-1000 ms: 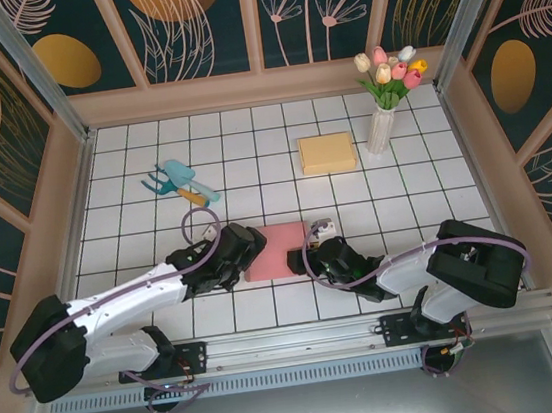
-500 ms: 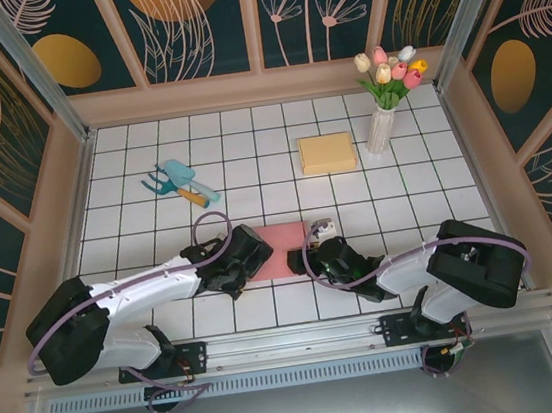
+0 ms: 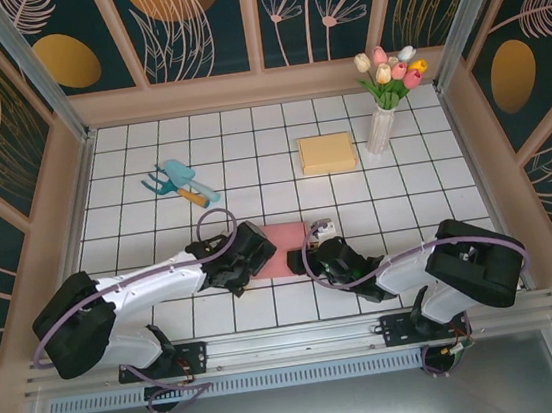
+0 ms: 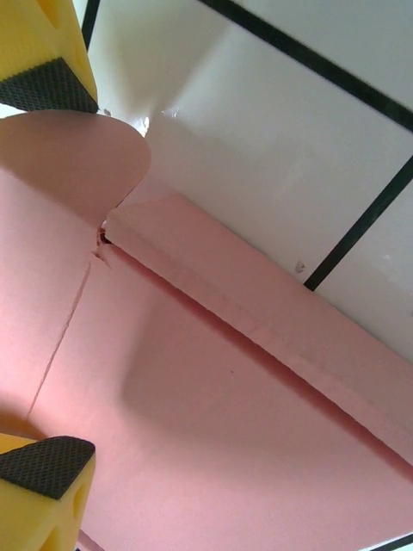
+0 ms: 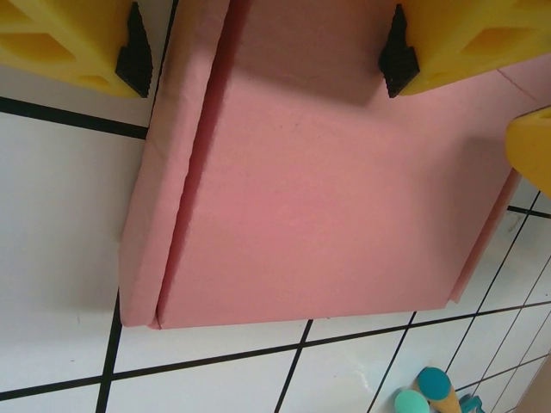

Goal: Fold the paper box

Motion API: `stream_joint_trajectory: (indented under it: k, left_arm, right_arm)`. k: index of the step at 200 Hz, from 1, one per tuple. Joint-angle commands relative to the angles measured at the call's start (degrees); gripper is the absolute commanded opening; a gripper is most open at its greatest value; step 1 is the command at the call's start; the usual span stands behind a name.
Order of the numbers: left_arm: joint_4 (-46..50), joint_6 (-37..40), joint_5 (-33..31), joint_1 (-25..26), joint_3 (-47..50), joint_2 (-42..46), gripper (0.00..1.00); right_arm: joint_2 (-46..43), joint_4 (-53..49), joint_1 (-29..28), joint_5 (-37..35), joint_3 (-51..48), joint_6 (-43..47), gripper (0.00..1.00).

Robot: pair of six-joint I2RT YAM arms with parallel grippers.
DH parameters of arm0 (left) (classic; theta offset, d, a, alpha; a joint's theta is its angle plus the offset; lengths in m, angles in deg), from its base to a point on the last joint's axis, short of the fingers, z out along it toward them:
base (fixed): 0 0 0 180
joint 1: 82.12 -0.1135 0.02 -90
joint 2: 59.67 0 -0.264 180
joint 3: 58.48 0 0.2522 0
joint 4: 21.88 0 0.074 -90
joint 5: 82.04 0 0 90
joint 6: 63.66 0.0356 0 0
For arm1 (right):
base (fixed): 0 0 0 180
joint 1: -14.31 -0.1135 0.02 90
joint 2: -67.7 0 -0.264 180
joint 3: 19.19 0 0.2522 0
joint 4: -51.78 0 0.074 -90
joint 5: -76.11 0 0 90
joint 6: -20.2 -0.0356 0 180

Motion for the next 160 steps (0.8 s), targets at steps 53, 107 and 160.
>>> stream_joint_trajectory:
  k: [53, 107, 160]
  left_arm:
    - [10.7, 2.5, -10.5, 0.3, -3.7, 7.1, 0.97]
    - [7.5, 3.0, -7.1, 0.3, -4.4, 2.3, 0.97]
    - [4.6, 3.3, -3.8, 0.3, -5.7, -3.6, 0.96]
  right_arm:
    - [-0.4, -4.0, -0.8, -0.3, -0.7, 0.2, 0.74]
    - [-0.7, -4.7, -0.9, -0.2, -0.2, 0.4, 0.74]
    - [-1.8, -5.5, -0.9, -0.9, -0.8, 0.7, 0.74]
